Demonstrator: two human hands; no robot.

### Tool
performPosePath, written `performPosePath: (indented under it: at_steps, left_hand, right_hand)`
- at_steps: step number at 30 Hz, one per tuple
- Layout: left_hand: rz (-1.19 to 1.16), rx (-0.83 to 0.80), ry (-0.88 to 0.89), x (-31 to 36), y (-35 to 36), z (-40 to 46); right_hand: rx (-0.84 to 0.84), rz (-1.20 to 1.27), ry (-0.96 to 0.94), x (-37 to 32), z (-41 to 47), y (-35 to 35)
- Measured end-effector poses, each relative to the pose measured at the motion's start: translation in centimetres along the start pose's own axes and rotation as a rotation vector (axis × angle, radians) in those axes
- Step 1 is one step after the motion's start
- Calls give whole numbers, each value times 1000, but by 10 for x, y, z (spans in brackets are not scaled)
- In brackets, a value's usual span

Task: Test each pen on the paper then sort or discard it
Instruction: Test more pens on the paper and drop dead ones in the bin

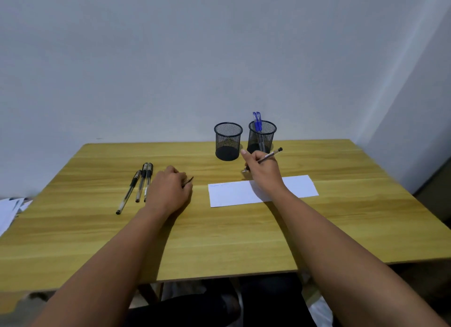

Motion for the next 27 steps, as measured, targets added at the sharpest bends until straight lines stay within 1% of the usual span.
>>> performPosePath:
  at_steps: [3,6,8,10,12,14,17,21,27]
  left_hand:
    - [-25,-25,-32,-1,-4,4]
    - [-69,-37,-32,2,-11,2]
    - [-171,-27,-29,5,-17,0]
    - [-323,-19,-45,9,-26,0]
    - [-461,-56,-32,14,-33,3]
    - [-546,-100,-21,21,-40,4]
    - [-641,-107,-9,32,-50,2]
    - [-749,-121,6,46,-61,-2]
    - [-799,-154,20,65,-68,-10]
  right_hand:
    - [9,-15,1,-15,-1,-2]
    - [-91,-8,80,-32,-6,-2]
    - [-143,43,121,-39,-11,-2]
    - [-153,59,108,-41,-15,-2]
    - [-166,69,96,-40,-19,-4]
    - [-195,79,93,-41,-24,-7]
    - [-234,90,74,-48,-32,-11]
    - [-228,101,55,-55,-38,-15]
    - [-227,131,36,-63,-48,-21]
Point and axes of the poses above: each hand's wrist, its own z-axis towards the middle knuckle, its own y-axis out of the palm, x = y × z, the point moved 1 cm from there along z, towards the middle knuckle, and after that the axes turned 9 degrees about -z, right-handed, at the moved point
